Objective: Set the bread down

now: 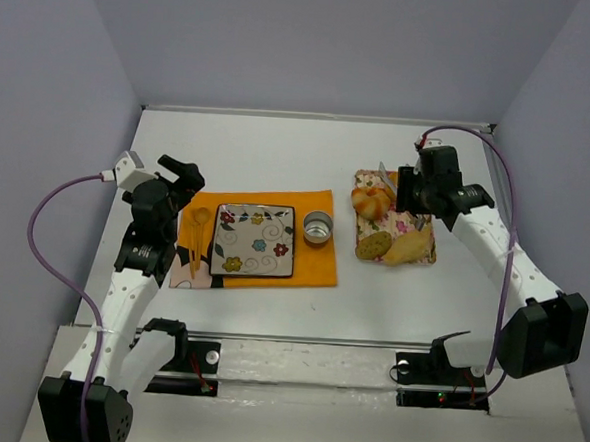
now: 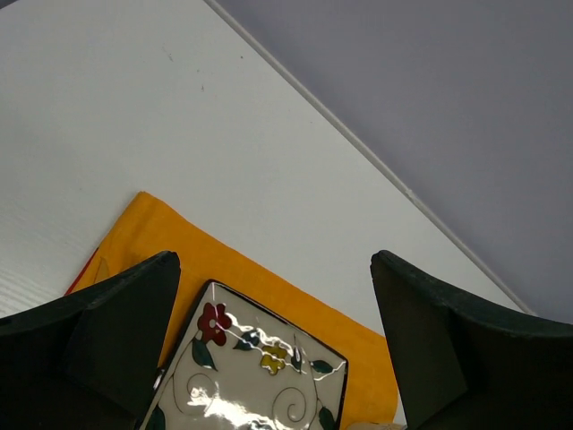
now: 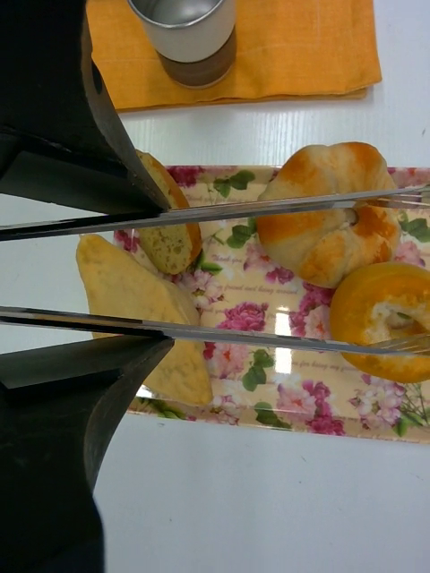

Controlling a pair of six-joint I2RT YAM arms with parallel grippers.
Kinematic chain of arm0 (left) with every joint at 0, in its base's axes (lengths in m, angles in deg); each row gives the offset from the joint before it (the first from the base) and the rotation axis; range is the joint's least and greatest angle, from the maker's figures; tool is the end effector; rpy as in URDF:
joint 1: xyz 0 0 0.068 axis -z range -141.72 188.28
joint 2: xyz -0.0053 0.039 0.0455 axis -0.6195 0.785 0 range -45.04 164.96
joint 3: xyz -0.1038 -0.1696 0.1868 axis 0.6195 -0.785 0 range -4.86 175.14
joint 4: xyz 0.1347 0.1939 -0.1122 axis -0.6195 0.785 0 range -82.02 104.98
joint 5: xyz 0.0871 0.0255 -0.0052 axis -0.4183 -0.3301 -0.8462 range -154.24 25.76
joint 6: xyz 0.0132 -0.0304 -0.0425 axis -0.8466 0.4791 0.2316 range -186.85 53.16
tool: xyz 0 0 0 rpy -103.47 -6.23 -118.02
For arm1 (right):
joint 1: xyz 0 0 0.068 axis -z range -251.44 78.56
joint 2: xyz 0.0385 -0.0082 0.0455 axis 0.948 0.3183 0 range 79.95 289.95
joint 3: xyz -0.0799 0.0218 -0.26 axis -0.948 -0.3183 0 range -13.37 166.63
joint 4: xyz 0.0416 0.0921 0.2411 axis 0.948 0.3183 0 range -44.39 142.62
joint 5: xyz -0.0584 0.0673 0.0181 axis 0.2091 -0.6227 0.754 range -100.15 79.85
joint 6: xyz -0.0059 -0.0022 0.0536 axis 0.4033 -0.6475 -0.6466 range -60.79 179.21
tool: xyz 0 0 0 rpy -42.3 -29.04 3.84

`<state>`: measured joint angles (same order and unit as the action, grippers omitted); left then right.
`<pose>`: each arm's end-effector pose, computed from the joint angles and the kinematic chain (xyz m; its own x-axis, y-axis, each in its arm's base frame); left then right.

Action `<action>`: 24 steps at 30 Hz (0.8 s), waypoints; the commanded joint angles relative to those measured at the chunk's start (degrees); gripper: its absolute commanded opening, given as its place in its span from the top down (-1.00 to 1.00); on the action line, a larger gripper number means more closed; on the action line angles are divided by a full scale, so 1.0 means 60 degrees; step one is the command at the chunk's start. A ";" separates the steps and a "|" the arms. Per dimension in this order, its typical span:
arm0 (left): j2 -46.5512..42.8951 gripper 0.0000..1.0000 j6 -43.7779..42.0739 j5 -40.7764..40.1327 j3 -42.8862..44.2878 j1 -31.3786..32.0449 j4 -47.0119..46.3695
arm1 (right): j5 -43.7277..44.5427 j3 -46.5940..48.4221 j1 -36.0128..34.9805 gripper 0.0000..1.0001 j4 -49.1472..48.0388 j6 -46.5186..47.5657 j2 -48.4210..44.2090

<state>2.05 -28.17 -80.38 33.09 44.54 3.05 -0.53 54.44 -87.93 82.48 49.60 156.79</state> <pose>0.1994 -0.0120 0.3192 0.0498 -0.6093 -0.7913 -0.1789 0.7741 -0.6073 0.2771 0.0757 0.3130 -0.7070 -0.0377 -0.7063 -0.0510 0.9987 -0.0022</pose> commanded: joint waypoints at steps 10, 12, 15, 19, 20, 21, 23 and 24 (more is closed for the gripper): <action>-0.0099 -0.98 -0.0059 -0.0166 -0.0012 -0.0077 -0.0497 | 0.0782 0.1017 -0.0254 -0.23 -0.0065 0.0283 0.1226; -0.0114 -0.98 -0.0059 -0.0181 -0.0027 -0.0077 -0.0482 | 0.0987 0.1134 -0.0254 -0.23 0.0023 0.0225 0.1519; -0.0158 -0.98 -0.0059 -0.0225 -0.0027 -0.0077 -0.0453 | 0.1616 0.1251 -0.0254 -0.12 0.0111 -0.0010 0.1870; -0.0202 -0.98 -0.0045 -0.0269 -0.0056 -0.0077 -0.0453 | 0.1969 0.1340 -0.0254 0.25 0.0287 -0.0259 0.1974; -0.0216 -0.98 -0.0045 -0.0283 -0.0042 -0.0077 -0.0453 | 0.1970 0.1354 -0.0254 0.34 0.0316 -0.0274 0.1930; -0.0231 -0.98 -0.0045 -0.0283 -0.0056 -0.0077 -0.0438 | 0.1941 0.1369 -0.0254 0.51 0.0316 -0.0346 0.1872; -0.0260 -0.98 -0.0016 -0.0342 -0.0071 -0.0077 -0.0424 | 0.1751 0.1427 -0.0254 0.66 0.0331 -0.0347 0.1551; -0.0275 -0.98 -0.0001 -0.0357 -0.0056 -0.0077 -0.0409 | 0.1503 0.1471 -0.0254 0.76 0.0316 -0.0333 0.1419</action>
<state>1.92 -28.17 -80.68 33.09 44.54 3.05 8.35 59.58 -89.16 84.68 48.42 169.38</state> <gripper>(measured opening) 0.990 0.228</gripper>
